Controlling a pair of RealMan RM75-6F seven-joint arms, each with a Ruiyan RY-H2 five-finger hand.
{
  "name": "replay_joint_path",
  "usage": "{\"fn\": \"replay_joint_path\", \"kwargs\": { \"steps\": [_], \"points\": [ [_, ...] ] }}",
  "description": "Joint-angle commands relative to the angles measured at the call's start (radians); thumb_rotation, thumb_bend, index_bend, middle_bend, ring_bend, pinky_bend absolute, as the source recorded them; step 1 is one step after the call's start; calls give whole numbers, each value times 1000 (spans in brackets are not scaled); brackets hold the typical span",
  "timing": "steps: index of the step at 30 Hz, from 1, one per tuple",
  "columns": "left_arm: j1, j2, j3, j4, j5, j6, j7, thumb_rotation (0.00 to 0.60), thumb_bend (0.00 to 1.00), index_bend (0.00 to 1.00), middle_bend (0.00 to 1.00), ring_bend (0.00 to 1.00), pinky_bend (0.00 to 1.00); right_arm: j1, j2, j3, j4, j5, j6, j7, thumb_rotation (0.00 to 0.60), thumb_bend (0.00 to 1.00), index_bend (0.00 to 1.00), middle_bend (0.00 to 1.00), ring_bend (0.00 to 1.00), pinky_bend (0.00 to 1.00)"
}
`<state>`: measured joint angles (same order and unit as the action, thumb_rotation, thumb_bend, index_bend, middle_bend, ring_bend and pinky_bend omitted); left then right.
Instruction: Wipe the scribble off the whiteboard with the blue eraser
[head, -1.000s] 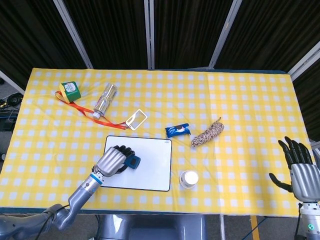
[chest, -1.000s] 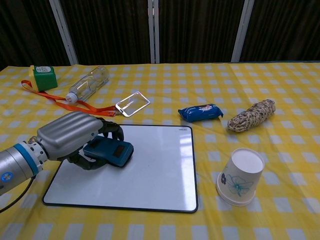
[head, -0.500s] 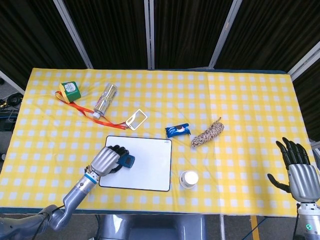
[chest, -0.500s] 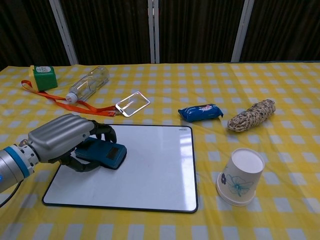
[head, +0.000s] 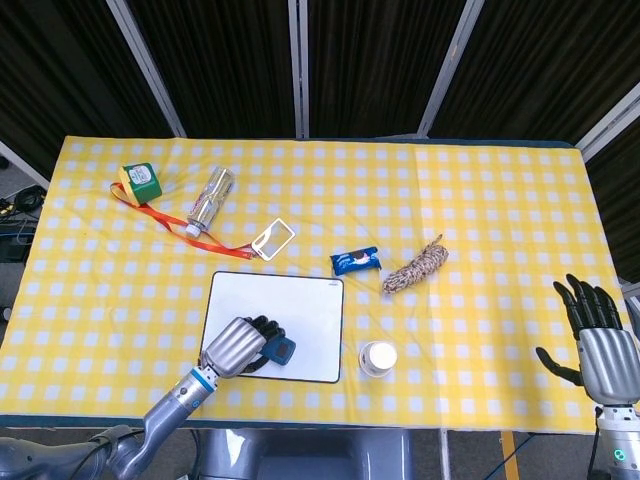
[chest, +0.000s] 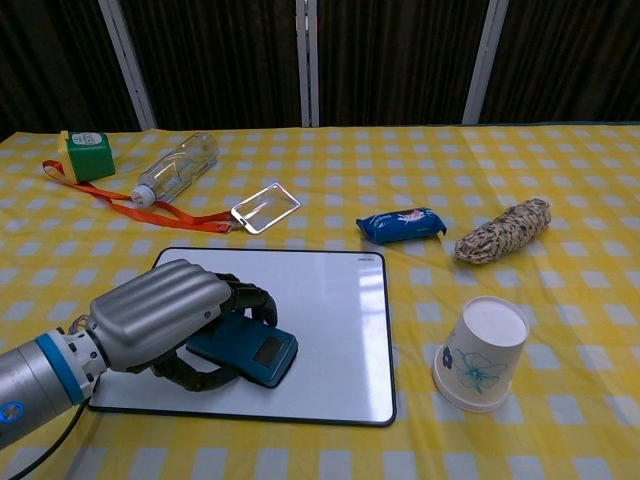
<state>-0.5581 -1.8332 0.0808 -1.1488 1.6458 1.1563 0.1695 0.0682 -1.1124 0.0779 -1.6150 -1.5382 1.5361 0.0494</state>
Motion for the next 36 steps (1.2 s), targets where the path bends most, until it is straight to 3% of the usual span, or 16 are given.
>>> {"fn": "replay_joint_path", "kwargs": {
  "steps": [1,8,18,29,36],
  "points": [
    [1,11,-9,7,-10,-2,4,600,655,778,583,549,516,1,0,1,0,2,-2,-1,600,115,61,0,0,0],
    [18,48,-21,69,-49,-15,-22,600,655,778,583,549,516,3,-4,-1,0,2,-7,-10,600,114,61,0,0,0],
    [55,83,-49,167,-71,53,-169,600,655,778,583,549,516,2,-10,-6,-1,-6,-5,-26,600,114,61,0,0,0],
    [103,238,-128,70,-86,223,-258,600,655,777,583,549,516,2,-12,-6,-1,-6,-6,-30,600,114,61,0,0,0],
    [153,292,-102,74,-96,244,-226,600,651,767,582,549,510,2,-14,-9,-2,-9,-7,-40,600,114,61,0,0,0]
  ]
}}
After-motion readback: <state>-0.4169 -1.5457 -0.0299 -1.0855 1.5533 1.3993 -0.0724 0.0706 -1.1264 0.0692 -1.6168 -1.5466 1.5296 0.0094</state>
